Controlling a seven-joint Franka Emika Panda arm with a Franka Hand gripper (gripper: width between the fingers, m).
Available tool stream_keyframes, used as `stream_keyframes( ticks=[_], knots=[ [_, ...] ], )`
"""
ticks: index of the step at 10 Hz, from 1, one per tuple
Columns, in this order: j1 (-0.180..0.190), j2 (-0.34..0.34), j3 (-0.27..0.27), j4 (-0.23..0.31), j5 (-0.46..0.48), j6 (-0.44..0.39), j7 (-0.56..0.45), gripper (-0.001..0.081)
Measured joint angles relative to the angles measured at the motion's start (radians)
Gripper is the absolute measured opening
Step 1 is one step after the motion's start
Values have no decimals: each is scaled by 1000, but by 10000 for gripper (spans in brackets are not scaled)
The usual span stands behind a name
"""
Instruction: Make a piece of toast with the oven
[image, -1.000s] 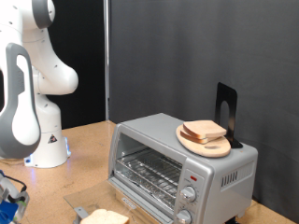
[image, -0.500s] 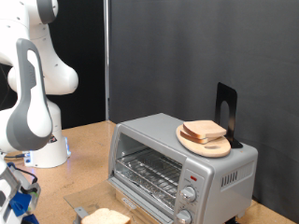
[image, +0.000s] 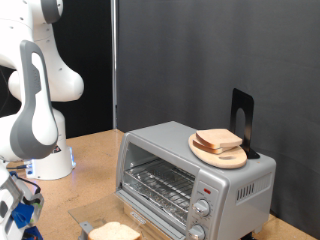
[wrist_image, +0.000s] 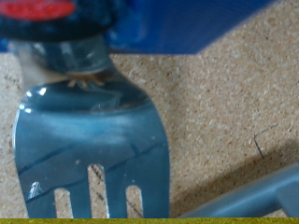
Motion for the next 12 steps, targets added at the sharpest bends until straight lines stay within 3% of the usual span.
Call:
stream_keyframes(
  ticks=[12],
  knots=[
    [3, -22, 44, -29, 19, 26, 40, 448]
  ],
)
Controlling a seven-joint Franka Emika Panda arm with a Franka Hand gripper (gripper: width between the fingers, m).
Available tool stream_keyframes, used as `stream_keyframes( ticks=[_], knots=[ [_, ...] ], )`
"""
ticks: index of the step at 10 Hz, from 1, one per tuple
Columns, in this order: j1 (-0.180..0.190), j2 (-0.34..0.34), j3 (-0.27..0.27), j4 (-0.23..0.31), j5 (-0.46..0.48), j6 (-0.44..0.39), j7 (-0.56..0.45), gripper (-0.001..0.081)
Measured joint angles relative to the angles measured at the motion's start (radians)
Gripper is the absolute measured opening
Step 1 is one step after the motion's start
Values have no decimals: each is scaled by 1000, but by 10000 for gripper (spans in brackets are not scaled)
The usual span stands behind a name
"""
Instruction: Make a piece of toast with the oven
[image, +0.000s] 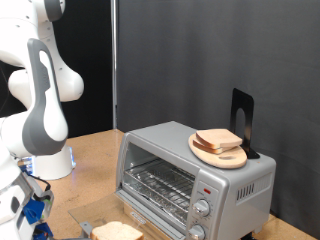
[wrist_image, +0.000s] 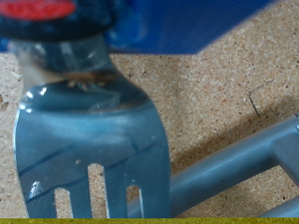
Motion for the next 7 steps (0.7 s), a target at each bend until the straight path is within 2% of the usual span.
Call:
stream_keyframes(
  ticks=[7],
  knots=[
    [40, -27, 11, -44, -14, 26, 62, 448]
  ],
)
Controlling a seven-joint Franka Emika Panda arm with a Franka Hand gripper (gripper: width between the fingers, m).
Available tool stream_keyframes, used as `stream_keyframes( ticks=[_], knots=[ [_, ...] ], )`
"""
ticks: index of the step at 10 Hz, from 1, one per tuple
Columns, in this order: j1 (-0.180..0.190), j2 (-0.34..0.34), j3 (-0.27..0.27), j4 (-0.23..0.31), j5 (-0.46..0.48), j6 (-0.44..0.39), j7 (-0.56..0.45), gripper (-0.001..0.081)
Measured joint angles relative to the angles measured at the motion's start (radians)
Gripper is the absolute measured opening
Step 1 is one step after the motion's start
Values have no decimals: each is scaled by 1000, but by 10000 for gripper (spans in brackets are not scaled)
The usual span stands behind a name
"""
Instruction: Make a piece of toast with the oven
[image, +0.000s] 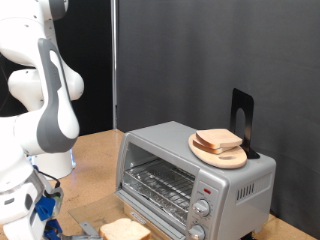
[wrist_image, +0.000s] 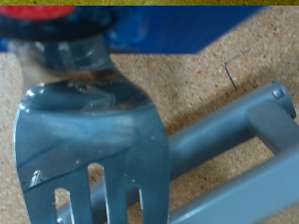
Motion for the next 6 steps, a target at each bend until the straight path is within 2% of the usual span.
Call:
stream_keyframes(
  ticks=[6],
  knots=[
    [48, -24, 2, -41, -60, 18, 125, 448]
  ],
)
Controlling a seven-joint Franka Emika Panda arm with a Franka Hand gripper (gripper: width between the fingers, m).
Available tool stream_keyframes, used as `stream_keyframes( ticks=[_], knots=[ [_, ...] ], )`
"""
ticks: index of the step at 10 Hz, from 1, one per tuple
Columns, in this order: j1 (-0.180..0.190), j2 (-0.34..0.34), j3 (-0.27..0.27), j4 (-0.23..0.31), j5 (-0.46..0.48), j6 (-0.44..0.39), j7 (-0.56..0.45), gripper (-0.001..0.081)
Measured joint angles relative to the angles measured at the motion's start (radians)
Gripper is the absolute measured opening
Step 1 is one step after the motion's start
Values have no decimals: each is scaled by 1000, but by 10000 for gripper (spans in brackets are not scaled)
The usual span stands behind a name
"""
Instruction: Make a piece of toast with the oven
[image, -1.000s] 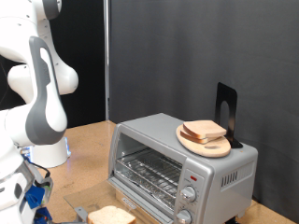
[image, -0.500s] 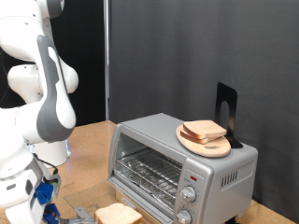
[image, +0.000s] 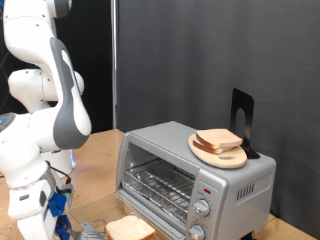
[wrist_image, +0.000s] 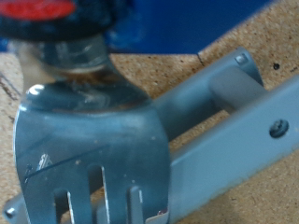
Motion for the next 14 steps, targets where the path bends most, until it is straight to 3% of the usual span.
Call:
stream_keyframes(
  ticks=[14],
  knots=[
    [109, -4, 23, -48, -6, 94, 169, 445]
  ],
)
